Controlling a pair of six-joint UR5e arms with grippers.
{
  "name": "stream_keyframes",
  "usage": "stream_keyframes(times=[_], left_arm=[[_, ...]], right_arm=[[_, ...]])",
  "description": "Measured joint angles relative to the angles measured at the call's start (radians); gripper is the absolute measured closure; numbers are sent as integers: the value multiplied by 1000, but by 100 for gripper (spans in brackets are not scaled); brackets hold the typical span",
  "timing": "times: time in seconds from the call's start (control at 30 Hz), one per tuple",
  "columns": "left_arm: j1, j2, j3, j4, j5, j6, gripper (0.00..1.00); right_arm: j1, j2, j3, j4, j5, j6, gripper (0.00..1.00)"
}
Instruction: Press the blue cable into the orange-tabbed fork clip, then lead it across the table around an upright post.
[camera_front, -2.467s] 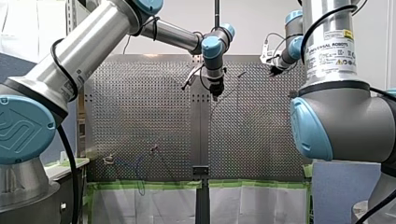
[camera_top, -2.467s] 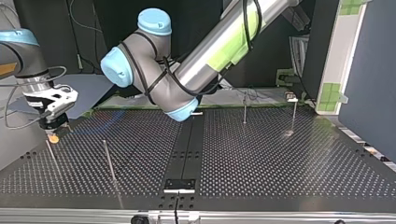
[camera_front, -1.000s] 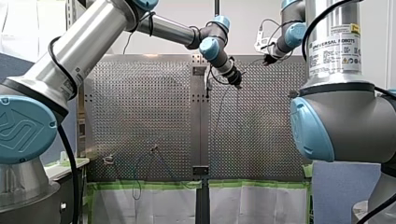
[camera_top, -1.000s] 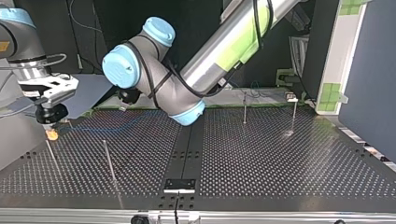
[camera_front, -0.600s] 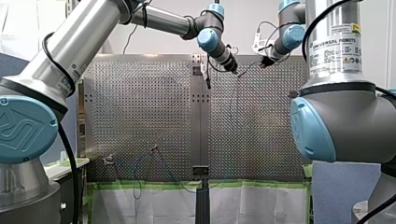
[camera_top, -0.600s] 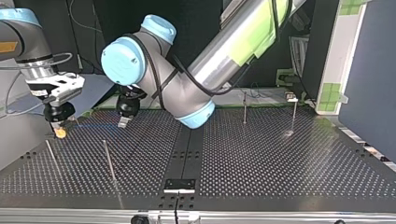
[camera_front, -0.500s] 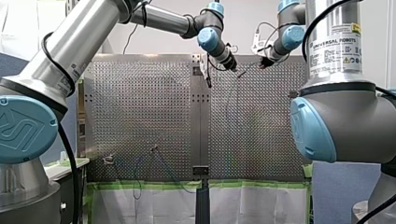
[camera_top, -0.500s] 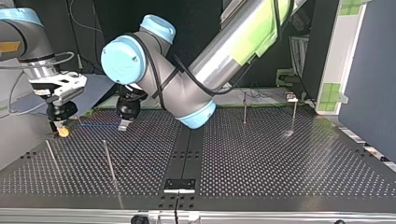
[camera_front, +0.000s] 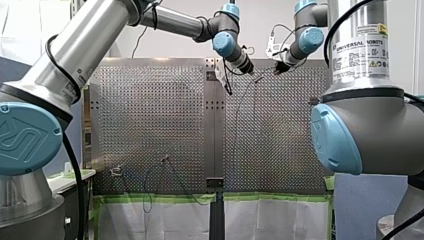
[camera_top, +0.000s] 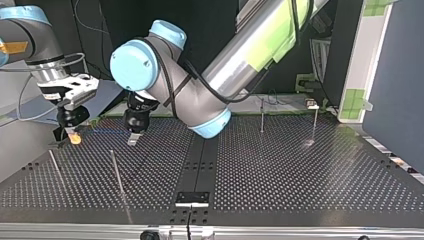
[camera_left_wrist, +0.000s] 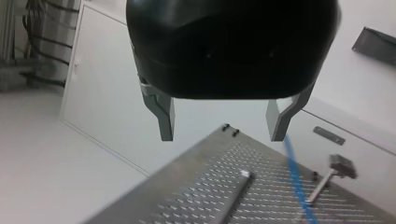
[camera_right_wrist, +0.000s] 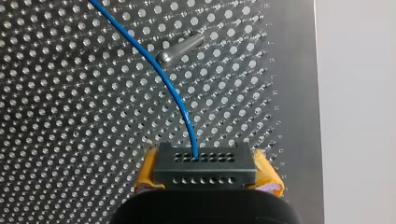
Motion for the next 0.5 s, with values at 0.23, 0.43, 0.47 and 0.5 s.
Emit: stream_keyframes(times=[0.23,0.43,0.47,0.5], left_arm=[[9,-47,0,-64,62,-13,4],[23,-54,0,-105,115,-36,4],[25,-54,0,-105,122,-39,4],[27,-54,0,-106,127,-42,4]], right_arm=[[4,-1,3,2,11,-5,100],[8,-1,3,3,14,-12,100],[8,-1,3,3,14,-13,100],[9,-1,3,3,14,-14,100]])
